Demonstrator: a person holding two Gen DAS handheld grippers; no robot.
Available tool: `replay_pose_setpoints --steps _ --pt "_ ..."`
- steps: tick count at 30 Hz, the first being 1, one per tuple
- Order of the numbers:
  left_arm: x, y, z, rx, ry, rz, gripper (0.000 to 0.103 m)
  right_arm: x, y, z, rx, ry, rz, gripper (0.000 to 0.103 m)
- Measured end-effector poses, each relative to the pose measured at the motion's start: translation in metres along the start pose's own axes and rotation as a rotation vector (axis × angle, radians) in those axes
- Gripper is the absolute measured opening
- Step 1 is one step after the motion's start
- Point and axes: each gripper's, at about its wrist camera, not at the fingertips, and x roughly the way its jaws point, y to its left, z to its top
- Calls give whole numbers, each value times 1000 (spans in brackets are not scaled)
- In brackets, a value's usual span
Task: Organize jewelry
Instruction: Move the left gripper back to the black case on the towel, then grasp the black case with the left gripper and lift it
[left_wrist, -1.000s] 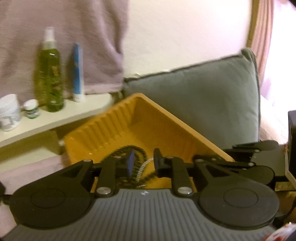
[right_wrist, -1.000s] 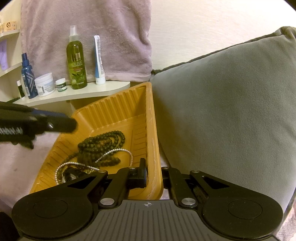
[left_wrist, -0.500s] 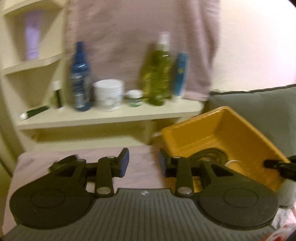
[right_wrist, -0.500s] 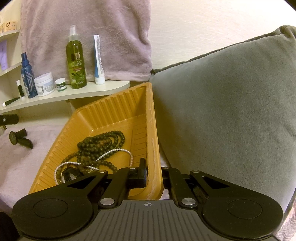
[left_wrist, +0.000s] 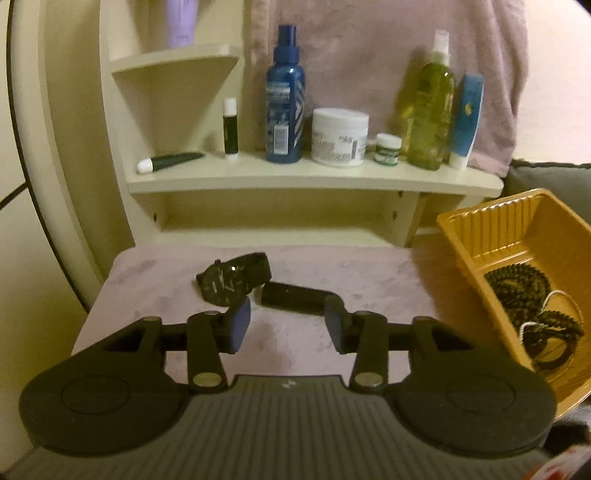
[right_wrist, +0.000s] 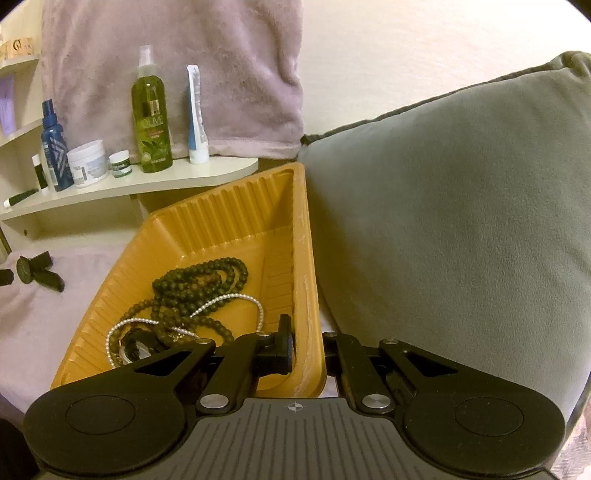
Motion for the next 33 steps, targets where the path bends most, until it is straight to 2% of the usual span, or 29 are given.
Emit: replay_pose_setpoints --steps 1,3,4,5,6,10,16,23,30,33 --pt "3 0 -1 1 2 -3 49 0 0 0 -1 1 0 4" --pt "9 0 -1 5 3 -10 67 1 0 0 -5 3 -2 4" --pt "12 0 -2 6 0 -19 79 1 0 0 -6 5 -3 4" --pt "15 0 -1 9 -3 -27 87 1 0 0 -6 6 -4 4" --pt "18 0 -1 16 -12 -35 88 2 0 0 -7 8 -5 4" --pt "39 -1 -1 63 7 -56 89 5 0 1 -10 16 -11 4" --pt "66 6 -5 79 34 -70 89 10 -1 0 -13 31 -23 4" --pt "80 2 -5 111 37 -131 89 14 -1 2 -15 39 -28 5" --pt "90 -6 -6 190 52 -132 89 14 0 3 -17 40 -29 5" --pt "92 -6 -7 216 47 -132 85 14 -1 3 -16 41 -29 5"
